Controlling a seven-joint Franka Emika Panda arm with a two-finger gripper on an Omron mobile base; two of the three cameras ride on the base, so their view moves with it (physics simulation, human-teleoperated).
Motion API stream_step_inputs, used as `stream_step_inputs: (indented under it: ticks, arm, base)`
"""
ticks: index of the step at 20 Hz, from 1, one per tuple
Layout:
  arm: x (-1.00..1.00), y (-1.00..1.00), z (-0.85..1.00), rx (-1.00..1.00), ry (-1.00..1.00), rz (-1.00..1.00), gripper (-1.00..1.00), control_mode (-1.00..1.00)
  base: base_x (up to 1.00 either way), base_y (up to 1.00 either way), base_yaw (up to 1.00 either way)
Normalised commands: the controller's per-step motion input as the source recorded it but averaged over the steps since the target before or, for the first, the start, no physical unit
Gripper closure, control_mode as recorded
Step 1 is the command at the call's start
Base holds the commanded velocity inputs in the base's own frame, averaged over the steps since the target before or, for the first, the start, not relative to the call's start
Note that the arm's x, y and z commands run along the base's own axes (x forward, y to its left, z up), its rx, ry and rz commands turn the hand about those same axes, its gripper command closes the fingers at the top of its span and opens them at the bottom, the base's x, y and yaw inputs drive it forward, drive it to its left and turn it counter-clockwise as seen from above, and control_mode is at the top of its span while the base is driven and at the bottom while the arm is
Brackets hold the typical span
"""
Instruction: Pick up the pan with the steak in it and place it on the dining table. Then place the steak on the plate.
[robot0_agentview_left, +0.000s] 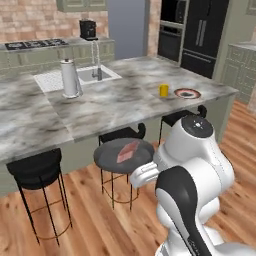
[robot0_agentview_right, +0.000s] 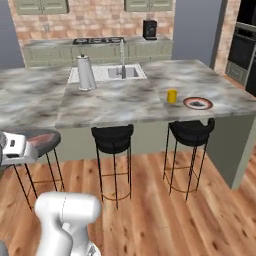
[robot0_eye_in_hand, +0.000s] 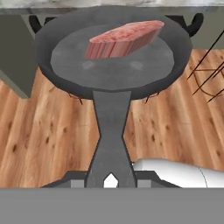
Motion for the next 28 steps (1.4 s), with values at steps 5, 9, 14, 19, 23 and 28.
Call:
stream_step_inputs:
  ticks: [5, 9, 14, 19, 23, 28]
  arm:
    - [0.00, 0.00, 0.00, 0.00, 0.00, 0.00, 1.00, 1.00]
    - [0.00, 0.00, 0.00, 0.00, 0.00, 0.00, 1.00, 1.00]
    - [0.00, 0.00, 0.00, 0.00, 0.00, 0.00, 1.00, 1.00]
    - [0.00, 0.00, 0.00, 0.00, 0.00, 0.00, 1.00, 1.00]
    - [0.00, 0.00, 0.00, 0.00, 0.00, 0.00, 1.00, 1.00]
    - [0.00, 0.00, 0.00, 0.00, 0.00, 0.00, 1.00, 1.00]
  base:
    - [0.07, -0.20, 0.00]
    - [0.38, -0.82, 0.02]
    - [0.40, -0.89, 0.00]
    - [0.40, -0.93, 0.00]
    - [0.41, -0.92, 0.00]
    - [0.40, -0.86, 0.01]
